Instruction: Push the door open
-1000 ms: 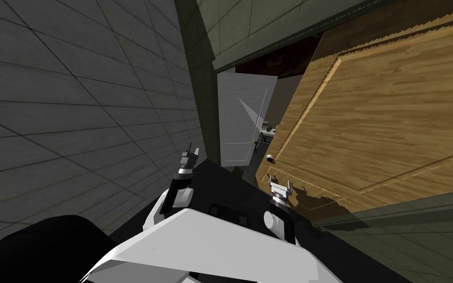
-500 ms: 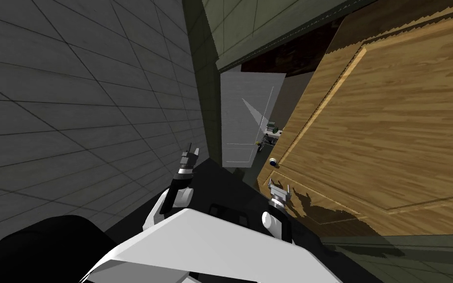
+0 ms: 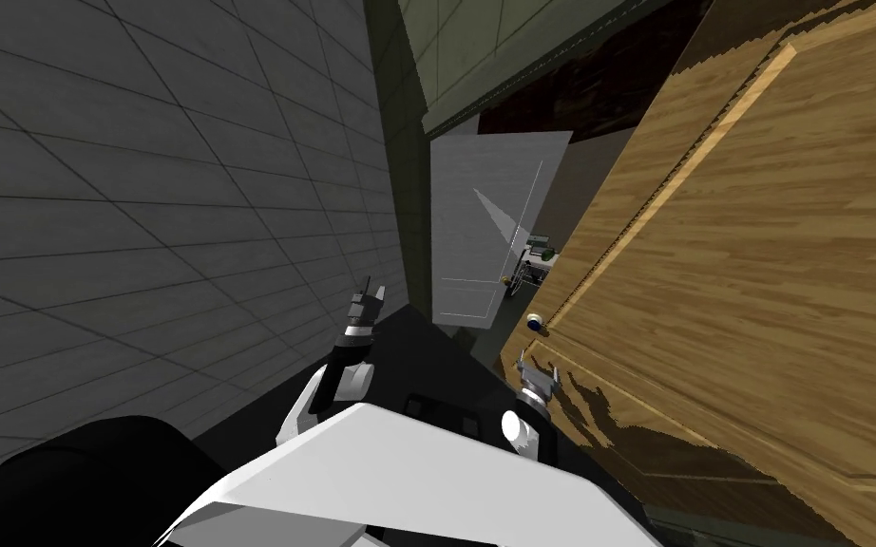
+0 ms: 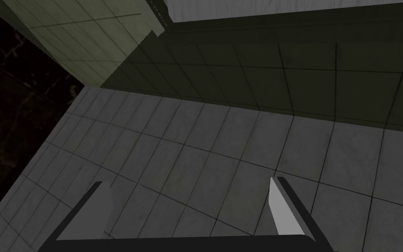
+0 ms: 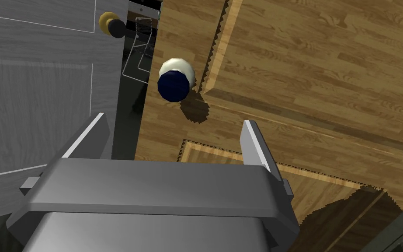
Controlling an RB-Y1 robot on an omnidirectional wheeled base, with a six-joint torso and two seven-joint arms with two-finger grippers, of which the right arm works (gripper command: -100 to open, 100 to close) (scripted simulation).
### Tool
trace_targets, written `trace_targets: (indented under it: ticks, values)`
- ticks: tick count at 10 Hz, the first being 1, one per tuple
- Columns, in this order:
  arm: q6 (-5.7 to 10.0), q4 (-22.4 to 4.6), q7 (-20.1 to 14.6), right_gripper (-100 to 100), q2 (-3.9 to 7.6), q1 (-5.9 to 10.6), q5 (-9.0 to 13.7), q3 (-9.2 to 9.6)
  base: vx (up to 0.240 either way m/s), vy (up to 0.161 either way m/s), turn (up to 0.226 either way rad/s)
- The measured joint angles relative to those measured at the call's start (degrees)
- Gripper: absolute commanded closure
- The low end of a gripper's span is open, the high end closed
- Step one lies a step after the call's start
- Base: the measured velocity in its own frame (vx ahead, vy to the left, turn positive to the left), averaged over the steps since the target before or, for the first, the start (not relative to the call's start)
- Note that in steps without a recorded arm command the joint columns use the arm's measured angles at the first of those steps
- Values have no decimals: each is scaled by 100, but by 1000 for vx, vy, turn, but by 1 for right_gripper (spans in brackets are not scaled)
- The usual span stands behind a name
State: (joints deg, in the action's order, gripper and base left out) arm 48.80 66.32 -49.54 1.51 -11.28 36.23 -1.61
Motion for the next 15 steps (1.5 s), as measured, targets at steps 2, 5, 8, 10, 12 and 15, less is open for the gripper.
trace_targets:
  ticks: [2,5,8,10,12,15]
  values:
    - [46,-159,-122,-100,-42,52,99,-3,36,-64,82]
    - [185,-571,-401,-100,-148,193,329,-11,48,-117,170]
    - [243,-801,-643,-100,-276,231,548,-13,35,-106,95]
    - [315,-1017,-781,-100,-346,313,656,-19,18,-57,77]
    - [304,-1025,-800,-100,-239,321,675,-36,134,-96,19]
    - [324,-1086,-829,-100,-54,350,687,-56,184,-127,21]
